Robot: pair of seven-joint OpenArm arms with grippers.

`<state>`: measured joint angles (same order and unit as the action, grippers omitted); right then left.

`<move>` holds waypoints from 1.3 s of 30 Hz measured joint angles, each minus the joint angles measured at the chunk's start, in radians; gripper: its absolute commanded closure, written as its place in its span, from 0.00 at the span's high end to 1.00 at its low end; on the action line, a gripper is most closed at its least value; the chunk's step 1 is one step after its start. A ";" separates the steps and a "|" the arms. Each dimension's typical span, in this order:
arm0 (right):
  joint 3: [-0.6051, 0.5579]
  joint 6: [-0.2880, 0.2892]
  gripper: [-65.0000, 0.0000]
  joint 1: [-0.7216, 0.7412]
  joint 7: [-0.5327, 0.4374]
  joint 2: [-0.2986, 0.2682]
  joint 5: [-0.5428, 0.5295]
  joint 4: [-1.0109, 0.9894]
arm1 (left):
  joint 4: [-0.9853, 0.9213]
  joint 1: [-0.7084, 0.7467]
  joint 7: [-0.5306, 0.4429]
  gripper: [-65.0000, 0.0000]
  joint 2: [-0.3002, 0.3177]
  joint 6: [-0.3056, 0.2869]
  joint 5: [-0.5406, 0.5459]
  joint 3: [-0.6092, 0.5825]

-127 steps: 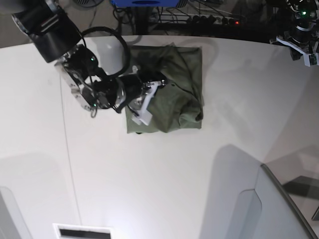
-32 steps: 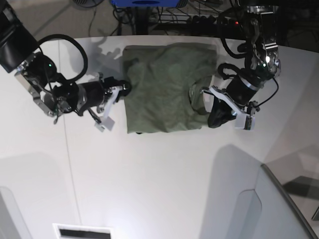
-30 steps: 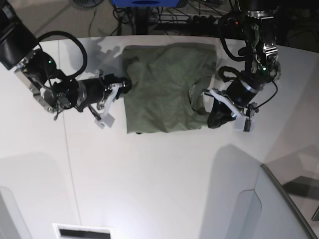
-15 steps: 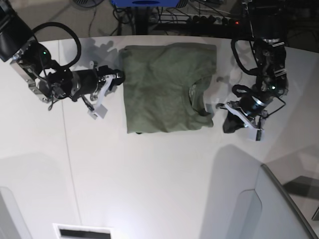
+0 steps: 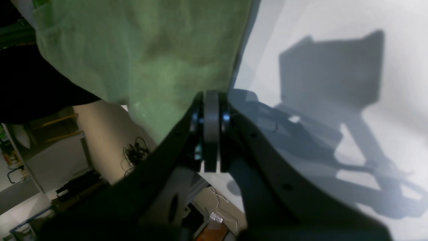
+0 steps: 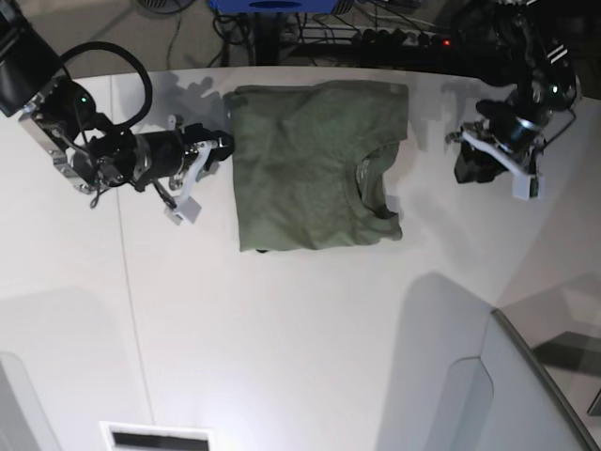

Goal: Layout the t-shirt on the table in an organized manner, then fold the t-shirt properly
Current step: 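Smooth the folded shirt's sides with both grippers, then grasp the folded shirt's edge with the left gripper and lift it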

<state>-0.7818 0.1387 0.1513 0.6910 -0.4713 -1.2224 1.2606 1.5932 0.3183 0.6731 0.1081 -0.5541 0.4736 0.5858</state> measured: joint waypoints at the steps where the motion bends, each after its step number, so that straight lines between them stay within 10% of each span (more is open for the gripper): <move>1: 0.000 0.000 0.00 0.000 0.001 0.000 0.002 0.000 | -0.016 0.019 -0.003 0.64 0.002 0.000 0.071 0.002; 6: 0.000 0.000 0.00 0.000 0.000 0.000 0.001 0.000 | -0.140 0.010 -0.023 0.71 0.041 -0.034 0.328 -0.014; 8: 0.000 0.000 0.00 0.000 0.000 -0.001 0.001 -0.001 | -0.176 -0.016 -0.024 0.76 0.050 -0.139 0.341 -0.042; 14: 0.000 0.000 0.00 0.003 0.000 0.000 0.000 -0.028 | -0.279 -0.077 -0.016 0.96 0.027 -0.131 0.269 -0.120; 19: 0.000 0.001 0.00 0.002 0.000 -0.002 0.001 -0.057 | -0.373 -0.115 -0.029 0.96 0.019 -0.136 0.262 -0.196; 26: 0.000 0.182 0.00 0.002 0.000 0.000 0.000 -0.057 | -0.468 -0.168 -0.165 0.96 -0.005 -0.139 0.214 -0.254; 35: 0.067 0.202 0.00 -0.043 -0.066 0.002 -0.002 -0.056 | -0.521 -0.203 -0.188 0.95 -0.057 -0.182 0.134 -0.307; 39: 0.228 0.200 0.00 -0.108 -0.066 0.000 0.002 -0.057 | -0.591 -0.251 -0.196 0.71 -0.055 -0.183 0.138 -0.306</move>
<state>-0.5537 0.3382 0.0433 0.6247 -0.4713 -1.2205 1.2037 1.0023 0.0677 0.4770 0.0536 -0.7376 0.6113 0.2802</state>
